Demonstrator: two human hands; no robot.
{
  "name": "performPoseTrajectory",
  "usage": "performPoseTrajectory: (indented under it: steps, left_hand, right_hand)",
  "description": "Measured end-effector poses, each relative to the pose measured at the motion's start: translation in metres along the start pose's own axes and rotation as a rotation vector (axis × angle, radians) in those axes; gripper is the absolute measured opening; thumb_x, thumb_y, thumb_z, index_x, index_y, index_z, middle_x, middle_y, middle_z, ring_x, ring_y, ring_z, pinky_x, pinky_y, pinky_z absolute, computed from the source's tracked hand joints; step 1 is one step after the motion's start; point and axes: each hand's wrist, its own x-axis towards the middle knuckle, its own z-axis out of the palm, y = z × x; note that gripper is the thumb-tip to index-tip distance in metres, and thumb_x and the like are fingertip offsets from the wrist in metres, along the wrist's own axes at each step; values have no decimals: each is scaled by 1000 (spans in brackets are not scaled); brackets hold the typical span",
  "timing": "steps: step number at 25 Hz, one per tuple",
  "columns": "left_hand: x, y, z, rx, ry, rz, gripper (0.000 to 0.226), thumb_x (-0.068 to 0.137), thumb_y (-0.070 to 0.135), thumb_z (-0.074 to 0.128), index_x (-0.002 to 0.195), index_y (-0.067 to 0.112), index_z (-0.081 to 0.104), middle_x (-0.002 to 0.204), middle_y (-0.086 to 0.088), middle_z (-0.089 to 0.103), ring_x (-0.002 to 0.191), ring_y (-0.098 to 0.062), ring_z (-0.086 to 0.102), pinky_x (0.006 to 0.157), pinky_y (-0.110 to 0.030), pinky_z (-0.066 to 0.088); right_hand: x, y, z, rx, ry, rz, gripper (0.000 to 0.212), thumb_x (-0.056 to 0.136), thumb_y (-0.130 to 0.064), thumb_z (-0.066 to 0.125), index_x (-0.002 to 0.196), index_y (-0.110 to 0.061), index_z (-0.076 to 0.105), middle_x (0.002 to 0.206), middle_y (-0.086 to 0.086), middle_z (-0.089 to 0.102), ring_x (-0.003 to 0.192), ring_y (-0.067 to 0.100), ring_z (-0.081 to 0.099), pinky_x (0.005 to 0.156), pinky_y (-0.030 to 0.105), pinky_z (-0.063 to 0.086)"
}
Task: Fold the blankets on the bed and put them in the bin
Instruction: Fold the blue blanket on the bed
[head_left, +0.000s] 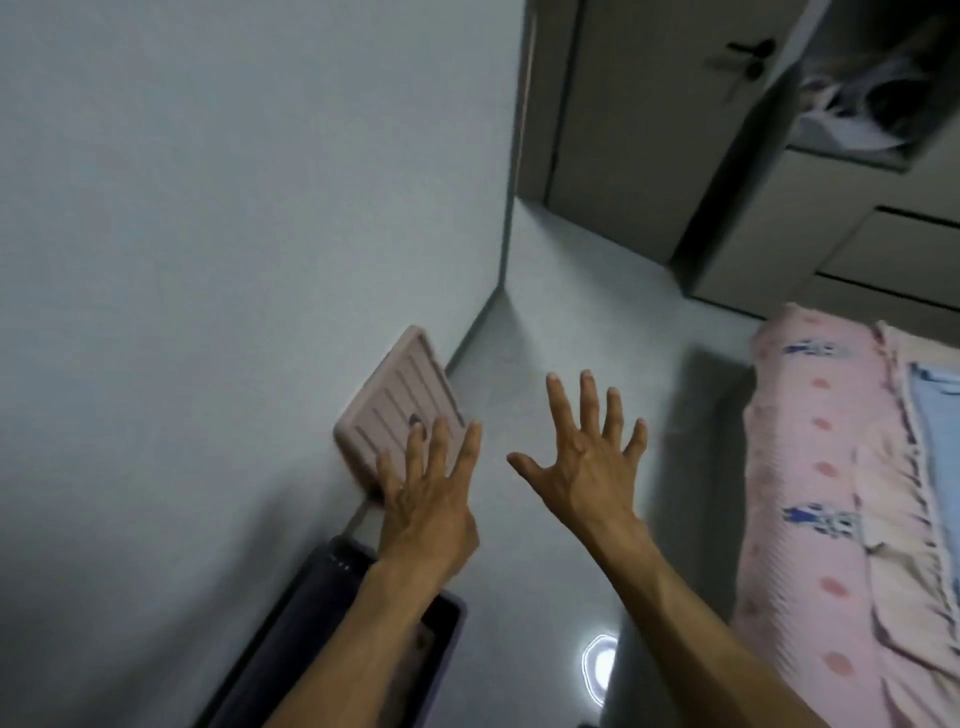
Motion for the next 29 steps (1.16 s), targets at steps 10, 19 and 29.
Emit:
performPoseTrajectory:
  steps: [10,19,29]
  left_hand:
    - [213,307,-2,-33,-94,326,92,95,33,48,146,36,-28,160,-3,-20,148,-26,-17,115,-59,-8]
    - [471,486,8,15,-205,647,84,96,35,48,151,34,-15,162,-5,-13,149,-28,-11,117,-57,-4]
    - [686,777,35,168,-389,1042,86,95,37,50,151,33,-16,162,-3,-14,148,-26,-14,115,-57,-9]
  right_hand:
    - [116,314,-102,38,46,472,96,83,-77,44,152,-41,-12,163,0,-19,150,32,-11,117,60,0]
    - [294,483,-129,27,111,905,98,73,-88,23,152,-41,-9,164,-3,-16,151,30,-5,117,59,4]
    - [421,699,-155,221,224,1390,94,81,-80,41,152,-43,-7,164,-4,-13,152,27,-1,119,57,8]
